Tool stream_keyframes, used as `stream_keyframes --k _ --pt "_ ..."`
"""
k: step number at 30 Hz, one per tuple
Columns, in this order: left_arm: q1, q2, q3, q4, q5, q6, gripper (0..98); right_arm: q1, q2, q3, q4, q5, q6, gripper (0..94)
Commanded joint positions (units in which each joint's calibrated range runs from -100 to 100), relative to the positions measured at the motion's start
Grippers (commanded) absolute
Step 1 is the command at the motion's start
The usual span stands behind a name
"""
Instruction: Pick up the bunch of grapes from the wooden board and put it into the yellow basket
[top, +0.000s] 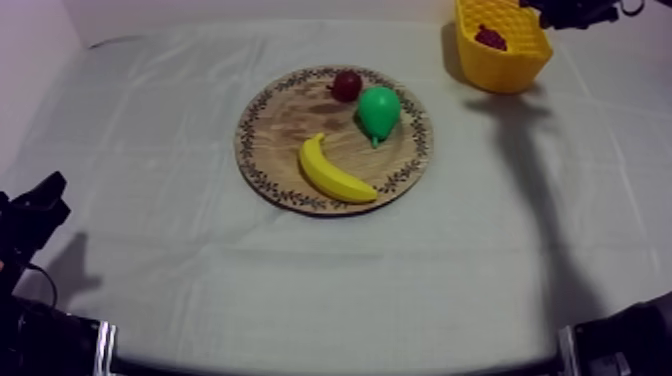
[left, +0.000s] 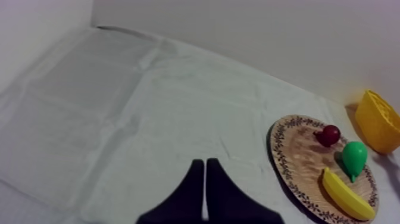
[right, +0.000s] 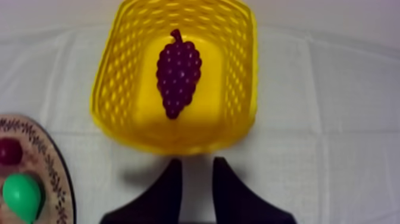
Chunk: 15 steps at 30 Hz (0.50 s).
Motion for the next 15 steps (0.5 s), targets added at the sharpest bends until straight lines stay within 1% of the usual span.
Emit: stream_keyframes --k 1,3,6,10,15 --pt "0.0 0.0 0.0 0.01 0.0 0.0 0.1 -0.2 -5.7 6.1 -0.6 -0.4 1.5 8.1" --pt "0.0 0.0 0.0 0.01 0.0 0.0 0.1 -0.5 -8.9 9.2 -1.0 -0.5 2.5 4.1" --pt "0.0 0.0 0.0 0.01 0.0 0.0 0.1 -0.8 -13.4 13.6 -1.4 -0.8 3.3 1.6" --pt "0.0 0.0 0.0 0.01 0.0 0.0 0.1 -1.0 -19.7 19.4 -2.1 -1.0 4.2 0.6" --pt "0.0 0.0 0.0 0.01 0.0 0.0 0.1 -0.9 -27.9 27.3 -2.7 -2.9 4.5 0.4"
